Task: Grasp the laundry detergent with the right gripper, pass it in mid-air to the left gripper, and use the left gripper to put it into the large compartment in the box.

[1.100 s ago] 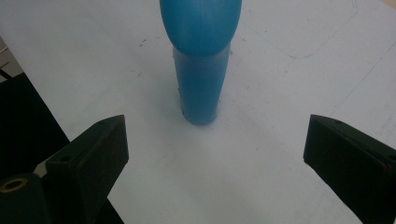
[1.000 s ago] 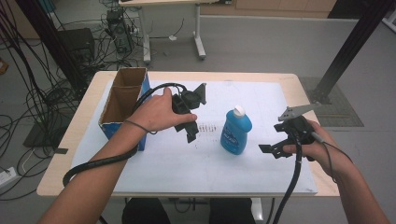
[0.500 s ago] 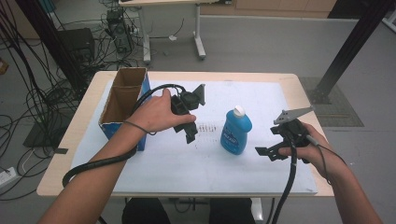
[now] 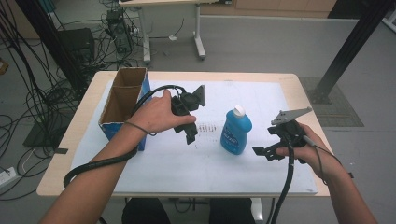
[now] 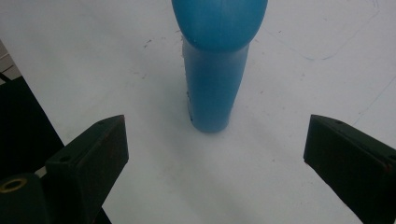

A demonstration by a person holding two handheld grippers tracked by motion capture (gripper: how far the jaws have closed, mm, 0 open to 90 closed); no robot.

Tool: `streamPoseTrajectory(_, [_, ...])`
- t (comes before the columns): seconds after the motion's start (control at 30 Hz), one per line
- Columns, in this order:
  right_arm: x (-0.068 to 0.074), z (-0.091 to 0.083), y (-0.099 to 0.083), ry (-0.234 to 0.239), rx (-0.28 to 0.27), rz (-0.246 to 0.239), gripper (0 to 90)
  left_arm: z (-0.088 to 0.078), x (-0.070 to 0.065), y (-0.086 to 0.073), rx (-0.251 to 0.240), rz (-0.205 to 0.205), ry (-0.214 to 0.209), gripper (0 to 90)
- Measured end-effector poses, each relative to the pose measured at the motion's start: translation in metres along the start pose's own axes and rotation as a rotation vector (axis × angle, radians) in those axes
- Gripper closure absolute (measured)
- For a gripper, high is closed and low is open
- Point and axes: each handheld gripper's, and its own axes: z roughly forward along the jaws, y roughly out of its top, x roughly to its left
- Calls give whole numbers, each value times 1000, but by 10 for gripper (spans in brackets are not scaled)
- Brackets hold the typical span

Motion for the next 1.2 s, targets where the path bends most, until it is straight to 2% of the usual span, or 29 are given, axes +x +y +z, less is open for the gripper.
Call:
streamPoseTrajectory(0.73, [0,14,-9,13,-33,-11,66,6,1,-1,7,-2,-8,67])
streamPoseTrajectory(1.2, [0,19,-18,10,-65,-1,62,9,0,1,10,0,-11,67])
